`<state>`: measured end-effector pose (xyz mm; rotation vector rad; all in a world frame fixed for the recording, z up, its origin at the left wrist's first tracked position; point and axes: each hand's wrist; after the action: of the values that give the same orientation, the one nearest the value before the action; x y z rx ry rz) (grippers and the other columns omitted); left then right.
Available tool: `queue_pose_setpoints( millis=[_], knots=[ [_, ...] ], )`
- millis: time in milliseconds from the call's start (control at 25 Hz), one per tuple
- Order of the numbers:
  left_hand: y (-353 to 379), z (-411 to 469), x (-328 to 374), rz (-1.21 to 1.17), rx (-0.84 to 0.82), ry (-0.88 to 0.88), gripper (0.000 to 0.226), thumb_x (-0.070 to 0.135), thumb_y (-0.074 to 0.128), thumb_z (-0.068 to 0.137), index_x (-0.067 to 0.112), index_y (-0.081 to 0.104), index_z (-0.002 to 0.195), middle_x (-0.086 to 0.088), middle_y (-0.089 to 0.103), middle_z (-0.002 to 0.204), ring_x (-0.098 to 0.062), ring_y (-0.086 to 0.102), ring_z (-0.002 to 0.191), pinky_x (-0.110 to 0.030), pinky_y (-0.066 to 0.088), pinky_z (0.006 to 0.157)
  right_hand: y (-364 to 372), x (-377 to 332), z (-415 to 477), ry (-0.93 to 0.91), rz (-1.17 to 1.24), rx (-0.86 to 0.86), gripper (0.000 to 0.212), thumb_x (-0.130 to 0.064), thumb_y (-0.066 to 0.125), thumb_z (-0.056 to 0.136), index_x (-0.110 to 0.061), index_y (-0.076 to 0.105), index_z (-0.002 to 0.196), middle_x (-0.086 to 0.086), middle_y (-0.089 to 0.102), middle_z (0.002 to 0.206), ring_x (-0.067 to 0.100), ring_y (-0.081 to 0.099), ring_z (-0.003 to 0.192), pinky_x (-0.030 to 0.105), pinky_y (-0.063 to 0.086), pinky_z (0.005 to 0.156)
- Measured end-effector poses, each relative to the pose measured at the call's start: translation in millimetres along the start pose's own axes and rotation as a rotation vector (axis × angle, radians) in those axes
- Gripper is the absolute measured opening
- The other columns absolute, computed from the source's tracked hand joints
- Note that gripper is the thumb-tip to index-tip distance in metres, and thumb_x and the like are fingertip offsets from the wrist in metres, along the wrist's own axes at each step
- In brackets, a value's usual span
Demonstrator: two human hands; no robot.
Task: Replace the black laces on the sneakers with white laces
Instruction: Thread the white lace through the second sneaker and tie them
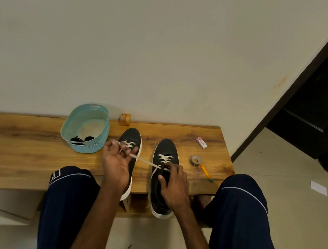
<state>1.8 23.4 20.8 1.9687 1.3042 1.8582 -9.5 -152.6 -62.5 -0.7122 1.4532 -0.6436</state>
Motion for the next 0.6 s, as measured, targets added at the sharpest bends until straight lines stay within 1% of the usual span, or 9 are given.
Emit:
queue_pose_setpoints(
  millis=[80,160,240,320,400,440,480,520,600],
  knots=[
    [-5,0,24,0.006,-0.029,0.040,0.019,0.016,0.040,0.105,0.017,0.050,0.089,0.002,0.046,0.069,-0.007,0.040,0.049,-0.017,0.037,0.042,1,2,-1,0.029,0.024,0.063,0.058,-0.038,0.064,0.091,-0.021,0.037,0.140,0.002,0.036,0.145,0.022,0.037,0.134,0.045,0.037,0.110],
    [-9,-1,36,0.032,-0.044,0.052,0.019,0.015,0.039,0.105,0.017,0.052,0.091,0.004,0.042,0.066,-0.004,0.032,0.043,-0.016,0.025,0.035,0,7,-2,0.072,0.000,0.101,0.067,-0.038,0.069,0.088,-0.018,0.034,0.141,0.005,0.026,0.155,0.025,0.026,0.142,0.045,0.031,0.116],
    [-11,-2,41,0.115,-0.061,0.013,0.017,0.016,0.042,0.104,0.016,0.056,0.094,0.004,0.042,0.064,-0.003,0.032,0.040,-0.016,0.023,0.034,0,10,-3,0.100,-0.006,0.093,0.071,-0.040,0.070,0.087,-0.017,0.032,0.142,0.007,0.022,0.157,0.027,0.023,0.145,0.046,0.030,0.116],
    [-15,-3,41,0.502,-0.100,-0.085,0.017,0.022,0.046,0.103,0.015,0.060,0.097,0.003,0.047,0.067,-0.005,0.038,0.044,-0.018,0.031,0.037,1,12,-3,0.126,-0.001,0.074,0.072,-0.042,0.068,0.088,-0.017,0.030,0.143,0.006,0.024,0.155,0.026,0.026,0.143,0.047,0.033,0.114],
    [-22,-5,30,1.275,-0.275,-0.218,0.019,0.025,0.051,0.101,0.013,0.066,0.102,-0.001,0.060,0.079,-0.012,0.053,0.062,-0.029,0.048,0.056,2,13,-4,0.161,0.014,0.085,0.067,-0.040,0.066,0.090,-0.018,0.030,0.142,0.004,0.029,0.151,0.025,0.031,0.140,0.048,0.037,0.110],
    [-26,-7,23,1.617,-0.398,-0.305,0.022,0.026,0.055,0.099,0.009,0.068,0.107,-0.003,0.062,0.086,-0.015,0.056,0.073,-0.034,0.051,0.070,2,13,-4,0.177,0.025,0.097,0.062,-0.035,0.065,0.091,-0.019,0.030,0.140,0.004,0.032,0.148,0.025,0.033,0.138,0.048,0.039,0.108],
    [-29,-8,17,1.861,-0.481,-0.400,0.028,0.026,0.057,0.098,0.004,0.066,0.113,-0.003,0.061,0.089,-0.017,0.056,0.077,-0.033,0.051,0.077,2,13,-4,0.191,0.032,0.100,0.059,-0.031,0.064,0.092,-0.020,0.031,0.139,0.003,0.034,0.147,0.025,0.034,0.137,0.049,0.040,0.107],
    [-30,-9,13,1.976,-0.539,-0.494,0.033,0.025,0.059,0.097,0.000,0.065,0.119,-0.003,0.059,0.085,-0.016,0.054,0.074,-0.029,0.051,0.074,3,13,-4,0.199,0.035,0.093,0.058,-0.028,0.063,0.091,-0.020,0.031,0.139,0.003,0.034,0.146,0.025,0.034,0.136,0.050,0.041,0.106],
    [-29,-11,8,1.957,-0.646,-0.661,0.031,0.017,0.058,0.097,0.000,0.064,0.122,0.001,0.055,0.074,-0.009,0.051,0.060,-0.020,0.045,0.058,3,13,-4,0.206,0.030,0.074,0.057,-0.026,0.062,0.091,-0.021,0.031,0.139,0.002,0.034,0.146,0.024,0.034,0.136,0.051,0.041,0.105]
  ],
)
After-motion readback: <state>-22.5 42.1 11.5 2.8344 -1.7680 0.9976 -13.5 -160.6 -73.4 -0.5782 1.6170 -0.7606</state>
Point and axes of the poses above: each hand's wrist, its own z-axis towards the middle knuckle, its own y-axis out of the palm, x = y × z
